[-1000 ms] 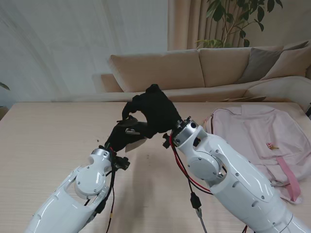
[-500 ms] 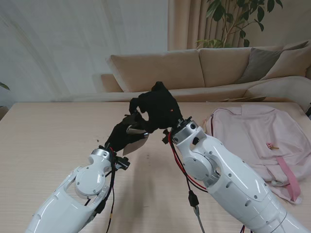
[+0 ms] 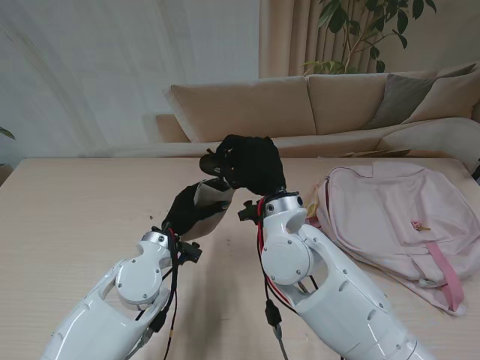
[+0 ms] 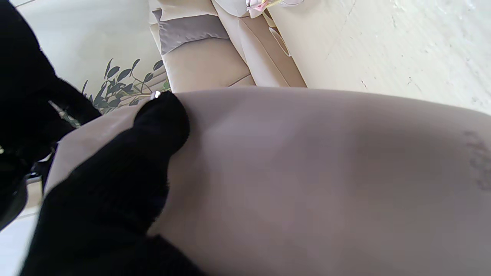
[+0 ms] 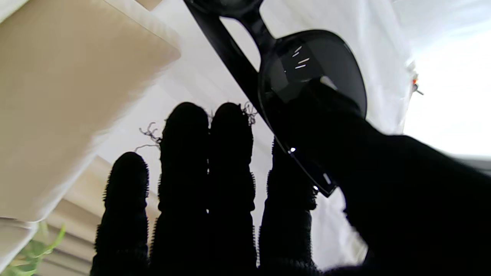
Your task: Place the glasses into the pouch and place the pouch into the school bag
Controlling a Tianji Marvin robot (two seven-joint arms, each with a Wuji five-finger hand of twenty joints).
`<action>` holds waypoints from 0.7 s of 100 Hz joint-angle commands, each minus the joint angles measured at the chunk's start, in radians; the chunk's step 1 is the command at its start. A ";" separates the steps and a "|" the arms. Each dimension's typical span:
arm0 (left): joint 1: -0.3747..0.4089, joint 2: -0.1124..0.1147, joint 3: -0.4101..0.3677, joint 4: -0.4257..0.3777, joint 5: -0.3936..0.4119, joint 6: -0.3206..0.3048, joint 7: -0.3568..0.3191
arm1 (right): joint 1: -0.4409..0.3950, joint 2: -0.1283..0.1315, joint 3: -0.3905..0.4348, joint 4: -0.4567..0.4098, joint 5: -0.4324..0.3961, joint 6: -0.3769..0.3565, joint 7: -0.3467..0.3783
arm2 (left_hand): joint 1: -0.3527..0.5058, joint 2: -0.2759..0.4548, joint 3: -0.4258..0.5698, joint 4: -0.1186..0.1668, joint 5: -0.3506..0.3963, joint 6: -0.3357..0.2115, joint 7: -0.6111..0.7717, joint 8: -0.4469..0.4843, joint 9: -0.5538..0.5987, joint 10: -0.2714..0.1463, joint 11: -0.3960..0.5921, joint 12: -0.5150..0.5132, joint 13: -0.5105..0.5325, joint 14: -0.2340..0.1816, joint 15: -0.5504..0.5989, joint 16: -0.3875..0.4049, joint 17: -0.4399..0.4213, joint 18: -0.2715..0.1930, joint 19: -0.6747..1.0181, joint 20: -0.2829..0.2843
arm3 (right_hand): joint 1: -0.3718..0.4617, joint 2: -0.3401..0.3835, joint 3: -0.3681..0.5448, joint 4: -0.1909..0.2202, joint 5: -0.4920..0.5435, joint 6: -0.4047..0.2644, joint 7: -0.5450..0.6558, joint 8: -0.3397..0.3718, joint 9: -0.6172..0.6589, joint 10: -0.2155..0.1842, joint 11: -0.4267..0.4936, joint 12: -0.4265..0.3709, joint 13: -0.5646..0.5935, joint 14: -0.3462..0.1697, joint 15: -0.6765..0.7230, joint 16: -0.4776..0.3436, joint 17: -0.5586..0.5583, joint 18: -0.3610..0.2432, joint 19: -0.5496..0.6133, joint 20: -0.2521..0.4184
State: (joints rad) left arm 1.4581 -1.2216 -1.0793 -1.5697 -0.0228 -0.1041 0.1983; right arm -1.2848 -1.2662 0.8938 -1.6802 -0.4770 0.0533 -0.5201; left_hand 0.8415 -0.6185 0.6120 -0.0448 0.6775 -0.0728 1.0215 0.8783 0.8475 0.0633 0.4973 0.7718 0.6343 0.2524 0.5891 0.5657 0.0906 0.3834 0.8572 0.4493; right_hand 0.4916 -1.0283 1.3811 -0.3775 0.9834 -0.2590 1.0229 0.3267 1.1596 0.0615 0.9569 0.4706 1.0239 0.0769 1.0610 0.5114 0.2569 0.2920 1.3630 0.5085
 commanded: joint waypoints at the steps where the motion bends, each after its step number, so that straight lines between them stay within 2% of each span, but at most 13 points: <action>1: 0.005 -0.015 0.001 -0.023 -0.015 -0.012 -0.004 | -0.017 -0.012 -0.005 0.017 -0.013 0.007 0.015 | -0.010 0.031 -0.020 -0.007 -0.037 -0.109 0.004 0.032 -0.026 -0.017 0.005 -0.063 -0.004 -0.032 -0.017 -0.017 -0.006 -0.003 0.024 0.007 | 0.048 0.026 0.093 -0.006 0.127 -0.073 0.093 0.031 0.040 0.041 0.022 -0.015 0.003 -0.009 0.031 0.013 -0.024 -0.013 0.021 0.018; 15: 0.008 -0.020 0.001 -0.032 -0.057 -0.010 0.000 | -0.022 -0.024 -0.007 0.037 0.031 0.028 0.007 | -0.007 0.075 -0.038 -0.011 -0.076 -0.111 0.007 0.060 -0.016 0.000 -0.010 -0.132 0.018 -0.025 -0.036 -0.035 -0.006 -0.003 0.024 0.007 | 0.048 0.022 0.094 -0.008 0.130 -0.079 0.092 0.023 0.043 0.032 0.019 -0.028 0.003 -0.016 0.028 0.008 -0.023 -0.016 0.020 0.018; 28: 0.011 -0.027 0.002 -0.040 -0.139 -0.002 -0.009 | -0.030 -0.039 -0.007 0.041 0.094 0.067 -0.002 | 0.006 0.131 -0.055 -0.011 -0.131 -0.115 -0.016 0.068 0.004 0.020 -0.025 -0.186 0.040 -0.014 -0.049 -0.050 0.006 -0.004 0.023 0.005 | 0.055 -0.012 0.108 -0.015 0.147 -0.076 0.098 0.004 0.057 0.031 0.012 -0.044 0.006 -0.010 0.020 -0.007 -0.025 -0.009 0.012 0.015; 30: 0.010 -0.028 0.002 -0.040 -0.149 -0.002 -0.008 | -0.034 -0.042 -0.006 0.038 0.112 0.068 -0.001 | 0.012 0.138 -0.060 -0.013 -0.134 -0.115 -0.017 0.070 0.009 0.023 -0.028 -0.192 0.045 -0.011 -0.051 -0.053 0.009 -0.004 0.019 0.003 | 0.057 -0.017 0.111 -0.016 0.149 -0.072 0.100 0.002 0.059 0.034 0.011 -0.046 0.006 -0.008 0.020 -0.011 -0.025 -0.009 0.012 0.015; 36: 0.010 -0.031 0.004 -0.040 -0.165 0.000 -0.006 | -0.041 -0.061 -0.005 0.037 0.175 0.062 -0.030 | 0.017 0.156 -0.069 -0.016 -0.143 -0.115 -0.018 0.072 0.012 0.019 -0.028 -0.194 0.047 -0.014 -0.052 -0.055 0.014 -0.006 0.017 0.002 | 0.108 -0.070 0.132 -0.015 0.173 -0.012 0.119 -0.022 0.080 0.087 -0.002 -0.054 0.005 0.053 0.029 -0.034 -0.034 0.023 0.000 0.010; 40: 0.008 -0.031 0.005 -0.039 -0.168 0.001 -0.007 | -0.046 -0.068 -0.004 0.031 0.209 0.071 -0.037 | 0.020 0.163 -0.073 -0.017 -0.151 -0.116 -0.024 0.069 0.011 0.019 -0.028 -0.194 0.048 -0.017 -0.052 -0.056 0.017 -0.009 0.017 0.002 | 0.124 -0.083 0.136 -0.014 0.180 0.001 0.123 -0.026 0.089 0.106 -0.004 -0.052 0.011 0.066 0.038 -0.035 -0.034 0.026 0.000 0.010; 48: 0.005 -0.030 0.009 -0.034 -0.179 0.006 -0.019 | -0.049 -0.070 -0.002 0.026 0.231 0.074 -0.032 | 0.027 0.174 -0.092 -0.018 -0.187 -0.099 -0.084 0.009 -0.004 0.021 -0.036 -0.204 0.042 -0.020 -0.056 -0.060 0.017 -0.009 0.016 0.001 | 0.134 -0.088 0.143 -0.011 0.186 -0.011 0.128 -0.022 0.098 0.111 -0.006 -0.048 0.019 0.069 0.048 -0.035 -0.032 0.020 0.000 0.010; 54: 0.003 -0.031 0.012 -0.033 -0.188 0.009 -0.025 | -0.048 -0.068 -0.002 0.027 0.234 0.069 -0.024 | 0.024 0.168 -0.132 -0.015 -0.214 -0.071 -0.112 -0.061 -0.026 0.024 -0.028 -0.252 0.033 -0.024 -0.061 -0.064 0.018 -0.009 0.016 0.002 | 0.136 -0.087 0.144 -0.011 0.187 -0.020 0.130 -0.016 0.103 0.112 -0.009 -0.045 0.026 0.067 0.049 -0.037 -0.021 0.011 0.002 0.010; 57: 0.002 -0.031 0.013 -0.032 -0.188 0.009 -0.026 | -0.049 -0.067 -0.001 0.024 0.242 0.069 -0.016 | -0.011 0.167 -0.133 -0.011 -0.228 -0.046 -0.171 -0.124 -0.043 0.024 -0.030 -0.262 0.025 -0.027 -0.065 -0.064 0.017 -0.009 0.014 0.001 | 0.138 -0.086 0.145 -0.010 0.187 -0.023 0.130 -0.014 0.105 0.112 -0.011 -0.044 0.028 0.064 0.048 -0.037 -0.018 0.010 0.002 0.010; 59: 0.002 -0.030 0.013 -0.030 -0.187 0.008 -0.028 | -0.050 -0.067 -0.001 0.022 0.248 0.070 -0.013 | -0.054 0.167 -0.093 -0.013 -0.238 -0.030 -0.207 -0.164 -0.055 0.020 -0.027 -0.271 0.020 -0.031 -0.067 -0.064 0.017 -0.011 0.011 -0.001 | 0.140 -0.086 0.144 -0.010 0.187 -0.024 0.130 -0.013 0.106 0.112 -0.012 -0.044 0.031 0.066 0.047 -0.037 -0.015 0.008 0.002 0.010; 62: 0.000 -0.027 0.013 -0.029 -0.184 0.006 -0.037 | -0.052 -0.069 0.000 0.019 0.260 0.072 -0.013 | -0.119 0.174 -0.056 0.010 -0.258 0.006 -0.276 -0.225 -0.080 0.009 -0.026 -0.273 0.009 -0.038 -0.069 -0.062 0.017 -0.017 0.002 -0.005 | 0.148 -0.089 0.144 -0.008 0.189 -0.016 0.131 -0.010 0.108 0.118 -0.015 -0.043 0.032 0.070 0.045 -0.036 -0.012 0.005 0.002 0.009; 68: -0.001 -0.018 0.011 -0.029 -0.172 0.002 -0.065 | -0.055 -0.068 0.002 0.012 0.278 0.070 -0.003 | -0.149 0.129 -0.066 0.013 -0.294 0.020 -0.331 -0.286 -0.130 -0.002 -0.025 -0.271 -0.013 -0.050 -0.074 -0.058 0.012 -0.027 -0.011 -0.012 | 0.155 -0.090 0.143 -0.006 0.190 -0.015 0.131 -0.009 0.110 0.120 -0.017 -0.042 0.032 0.073 0.044 -0.036 -0.012 0.005 0.001 0.009; 70: -0.001 -0.016 0.010 -0.029 -0.167 0.002 -0.072 | -0.055 -0.067 0.002 0.012 0.277 0.068 0.000 | -0.151 0.115 -0.066 0.016 -0.285 0.026 -0.342 -0.318 -0.134 -0.001 -0.023 -0.272 -0.015 -0.050 -0.075 -0.056 0.011 -0.028 -0.014 -0.013 | 0.153 -0.088 0.142 -0.006 0.190 -0.017 0.130 -0.008 0.110 0.118 -0.019 -0.041 0.032 0.073 0.043 -0.035 -0.009 0.003 0.002 0.009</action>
State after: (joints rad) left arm 1.4620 -1.2392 -1.0660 -1.5792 -0.2058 -0.0909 0.1670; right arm -1.3269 -1.3347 0.8976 -1.6650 -0.2068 0.1187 -0.5428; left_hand 0.7397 -0.4692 0.5326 -0.0435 0.4262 -0.0091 0.7455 0.6409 0.7512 0.0889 0.4602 0.5145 0.6421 0.2500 0.5214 0.5145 0.1073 0.3812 0.8572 0.4493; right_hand 0.5767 -1.1317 1.4114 -0.3800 1.0537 -0.2599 1.0314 0.3026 1.2227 0.1395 0.9667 0.4447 1.0242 0.1654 1.0930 0.4870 0.2443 0.3106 1.3611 0.5089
